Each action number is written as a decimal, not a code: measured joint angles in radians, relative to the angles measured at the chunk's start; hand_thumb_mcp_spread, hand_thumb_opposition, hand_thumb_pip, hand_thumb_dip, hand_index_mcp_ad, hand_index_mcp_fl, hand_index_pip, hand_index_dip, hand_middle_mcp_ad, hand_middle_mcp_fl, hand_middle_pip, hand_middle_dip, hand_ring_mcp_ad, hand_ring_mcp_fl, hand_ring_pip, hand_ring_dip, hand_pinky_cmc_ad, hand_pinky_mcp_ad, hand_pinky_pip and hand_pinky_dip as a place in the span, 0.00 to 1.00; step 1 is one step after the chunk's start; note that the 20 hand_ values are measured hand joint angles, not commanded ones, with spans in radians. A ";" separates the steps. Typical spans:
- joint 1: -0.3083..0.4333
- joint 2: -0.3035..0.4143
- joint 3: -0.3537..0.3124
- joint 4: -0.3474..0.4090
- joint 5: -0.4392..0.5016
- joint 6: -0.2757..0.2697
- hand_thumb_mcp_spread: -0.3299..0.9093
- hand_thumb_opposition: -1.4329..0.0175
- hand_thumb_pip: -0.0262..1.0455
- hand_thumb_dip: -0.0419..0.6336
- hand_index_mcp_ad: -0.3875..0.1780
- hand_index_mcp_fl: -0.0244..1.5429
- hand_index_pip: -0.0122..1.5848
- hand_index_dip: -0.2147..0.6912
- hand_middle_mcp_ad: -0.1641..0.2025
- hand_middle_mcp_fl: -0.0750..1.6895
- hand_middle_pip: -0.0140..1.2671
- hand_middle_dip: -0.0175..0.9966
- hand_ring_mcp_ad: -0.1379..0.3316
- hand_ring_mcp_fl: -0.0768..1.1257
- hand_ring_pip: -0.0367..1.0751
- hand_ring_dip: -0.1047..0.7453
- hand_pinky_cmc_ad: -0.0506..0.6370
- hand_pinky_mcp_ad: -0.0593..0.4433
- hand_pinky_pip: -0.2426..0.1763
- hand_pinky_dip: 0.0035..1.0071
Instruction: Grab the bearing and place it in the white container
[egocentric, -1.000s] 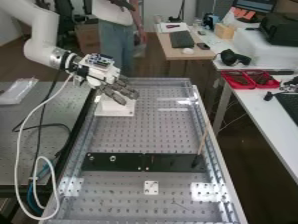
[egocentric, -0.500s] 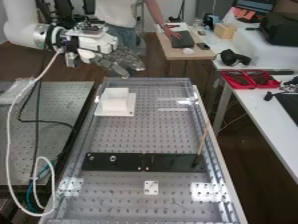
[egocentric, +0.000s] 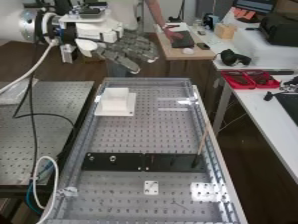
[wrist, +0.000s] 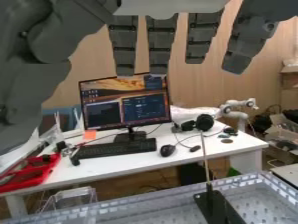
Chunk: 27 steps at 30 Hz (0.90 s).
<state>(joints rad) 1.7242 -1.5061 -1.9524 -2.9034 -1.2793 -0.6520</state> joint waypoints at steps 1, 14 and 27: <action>-0.025 -0.008 0.014 -0.004 -0.029 -0.003 0.47 0.54 0.34 0.16 0.48 0.15 0.08 0.53 0.56 0.10 0.11 0.22 0.62 0.07 0.13 0.18 0.62 0.73 0.43 0.15; -0.156 -0.078 0.118 -0.039 -0.219 -0.055 0.45 0.56 0.28 0.10 0.49 0.15 0.06 0.53 0.57 0.10 0.11 0.22 0.64 0.08 0.13 0.18 0.62 0.74 0.40 0.15; -0.149 -0.059 0.114 -0.056 -0.221 -0.074 0.45 0.56 0.28 0.10 0.49 0.15 0.06 0.53 0.57 0.10 0.11 0.22 0.64 0.08 0.13 0.18 0.62 0.74 0.40 0.15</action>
<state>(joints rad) 1.5753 -1.5655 -1.8384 -2.9595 -1.5005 -0.7257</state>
